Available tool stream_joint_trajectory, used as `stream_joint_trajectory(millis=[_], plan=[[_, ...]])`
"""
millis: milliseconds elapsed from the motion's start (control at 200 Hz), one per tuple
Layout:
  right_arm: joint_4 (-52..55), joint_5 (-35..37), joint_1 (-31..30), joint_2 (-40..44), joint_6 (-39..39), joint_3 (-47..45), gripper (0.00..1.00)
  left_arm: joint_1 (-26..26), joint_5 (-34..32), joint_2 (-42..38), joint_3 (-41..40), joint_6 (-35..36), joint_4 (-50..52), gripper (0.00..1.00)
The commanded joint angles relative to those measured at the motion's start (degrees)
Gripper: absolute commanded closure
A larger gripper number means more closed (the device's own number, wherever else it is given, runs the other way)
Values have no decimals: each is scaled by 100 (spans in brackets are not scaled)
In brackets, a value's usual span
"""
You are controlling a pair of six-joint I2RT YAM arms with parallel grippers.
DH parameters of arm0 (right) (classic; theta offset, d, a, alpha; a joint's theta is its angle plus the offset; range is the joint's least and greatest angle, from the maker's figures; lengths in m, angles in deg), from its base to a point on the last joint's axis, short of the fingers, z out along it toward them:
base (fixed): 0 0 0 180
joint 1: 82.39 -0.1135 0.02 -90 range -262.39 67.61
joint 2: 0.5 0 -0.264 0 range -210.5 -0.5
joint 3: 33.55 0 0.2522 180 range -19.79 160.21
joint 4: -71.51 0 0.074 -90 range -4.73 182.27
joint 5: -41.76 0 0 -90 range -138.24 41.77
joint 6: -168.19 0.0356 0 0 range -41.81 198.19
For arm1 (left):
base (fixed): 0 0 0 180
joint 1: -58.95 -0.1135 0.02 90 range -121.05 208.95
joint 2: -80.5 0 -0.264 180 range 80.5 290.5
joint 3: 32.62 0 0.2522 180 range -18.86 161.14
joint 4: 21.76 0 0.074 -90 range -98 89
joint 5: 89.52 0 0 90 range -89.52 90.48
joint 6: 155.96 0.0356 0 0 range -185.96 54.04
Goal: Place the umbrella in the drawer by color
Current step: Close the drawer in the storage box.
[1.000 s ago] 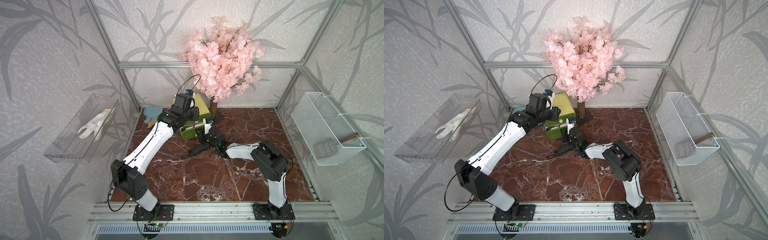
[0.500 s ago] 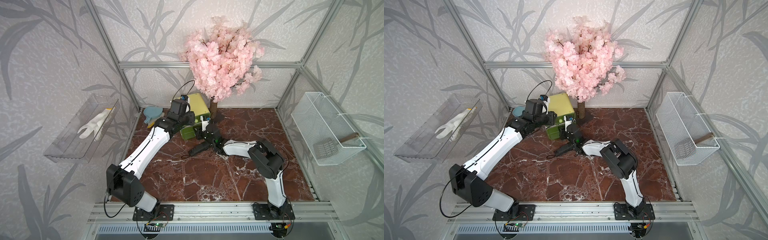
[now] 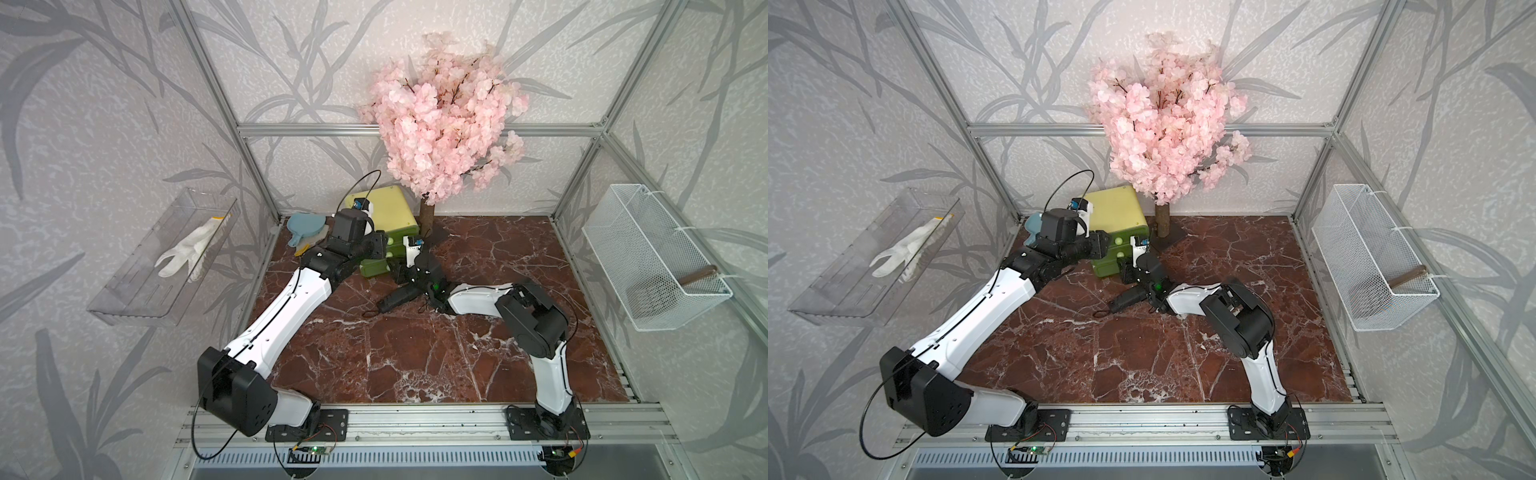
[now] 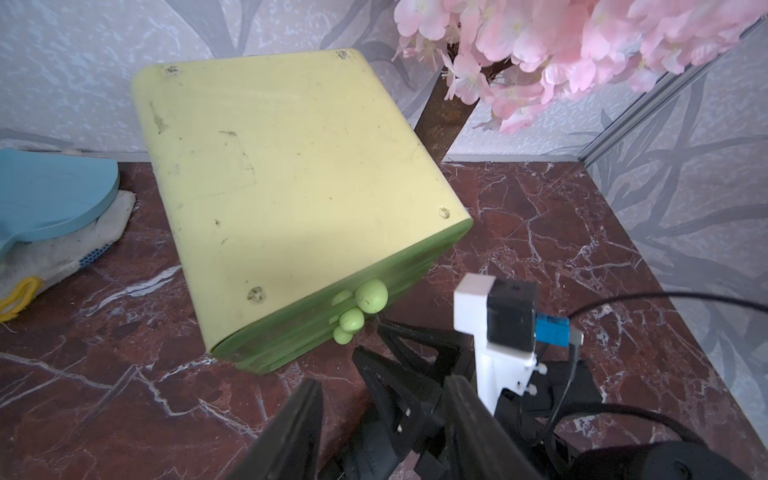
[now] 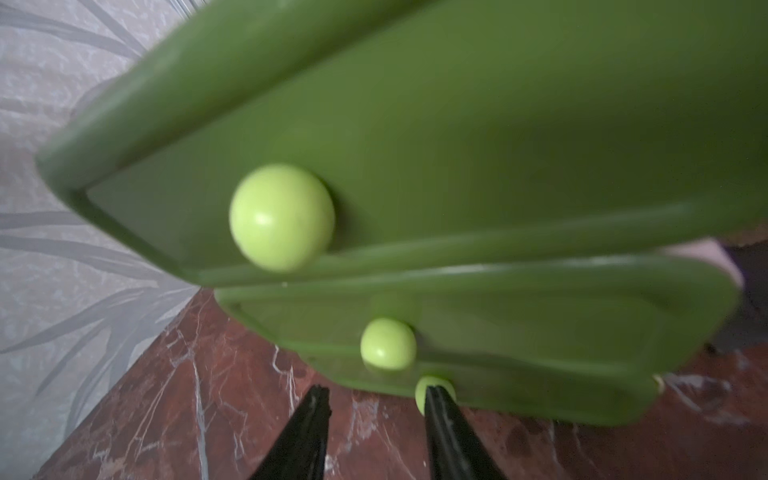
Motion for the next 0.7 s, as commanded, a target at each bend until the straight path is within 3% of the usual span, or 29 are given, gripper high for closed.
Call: stream_joint_trajectory(millis=[0, 115, 220, 405, 510, 695], plan=[[-223, -87, 62, 412, 151, -372, 55, -314, 94, 289, 609, 21, 68, 38], [-411, -43, 83, 332, 184, -533, 46, -780, 459, 971, 1560, 78, 448, 25], [-404, -44, 102, 141, 234, -455, 41, -1161, 744, 1715, 2483, 243, 757, 20], [-374, 96, 101, -176, 125, -198, 39, -1502, 1209, 3071, 4268, 815, 1377, 19], [-386, 163, 101, -292, 138, -151, 39, -1691, 1678, 3750, 5068, 758, 1572, 19], [-575, 334, 106, -613, 139, -84, 36, -1718, 1898, 4651, 6149, 962, 2092, 19]])
